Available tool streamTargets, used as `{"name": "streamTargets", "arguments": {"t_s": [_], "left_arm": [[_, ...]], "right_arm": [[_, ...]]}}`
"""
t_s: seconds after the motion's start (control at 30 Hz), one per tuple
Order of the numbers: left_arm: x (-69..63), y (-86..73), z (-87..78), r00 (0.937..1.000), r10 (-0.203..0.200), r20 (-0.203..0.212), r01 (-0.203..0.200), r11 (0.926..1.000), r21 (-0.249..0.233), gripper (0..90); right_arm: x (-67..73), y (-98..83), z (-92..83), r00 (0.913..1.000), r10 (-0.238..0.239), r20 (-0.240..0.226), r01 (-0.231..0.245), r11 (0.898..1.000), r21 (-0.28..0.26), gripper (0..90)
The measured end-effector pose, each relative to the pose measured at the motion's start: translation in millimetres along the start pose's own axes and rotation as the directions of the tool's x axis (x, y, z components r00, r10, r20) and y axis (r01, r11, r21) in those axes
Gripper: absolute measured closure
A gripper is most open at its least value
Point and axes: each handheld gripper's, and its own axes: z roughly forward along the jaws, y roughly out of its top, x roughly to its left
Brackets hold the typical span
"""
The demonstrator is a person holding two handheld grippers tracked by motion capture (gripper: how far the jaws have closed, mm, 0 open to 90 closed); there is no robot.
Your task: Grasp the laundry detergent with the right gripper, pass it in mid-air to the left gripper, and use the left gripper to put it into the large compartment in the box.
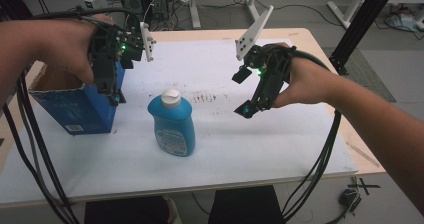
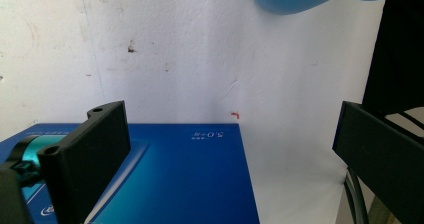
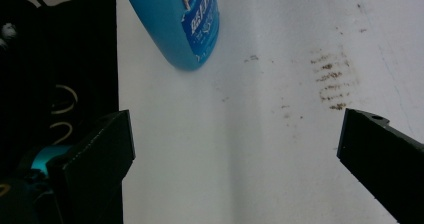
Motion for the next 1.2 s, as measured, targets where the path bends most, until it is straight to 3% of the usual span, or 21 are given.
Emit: {"name": "streamTargets", "arguments": {"t_s": [0.13,0.37,0.93,1.2], "left_arm": [[-1.1,-0.5,-1.5,1.0000,0.001,-0.005,-0.001,1.0000,-0.004,1.7],[-3.4,-0.8,-2.1,1.0000,-0.001,-0.005,0.001,1.0000,-0.003,1.8],[-10.5,-10.3,-0.6,0.9999,0.009,-0.013,-0.009,0.9997,-0.023,1.8],[-12.6,-11.4,0.2,0.9998,0.015,-0.013,-0.015,0.9996,-0.025,1.8]], "right_arm": [[6.7,-6.2,4.1,0.9995,0.031,-0.010,-0.032,0.998,-0.063,1.2],[18.2,-14.3,14.7,0.9987,0.048,0.017,-0.045,0.987,-0.153,1.2],[48.5,-13.6,62.3,0.9964,0.079,0.029,-0.067,0.956,-0.284,1.2],[53.7,-13.5,80.6,0.9944,0.103,0.024,-0.090,0.942,-0.324,1.2]]}}
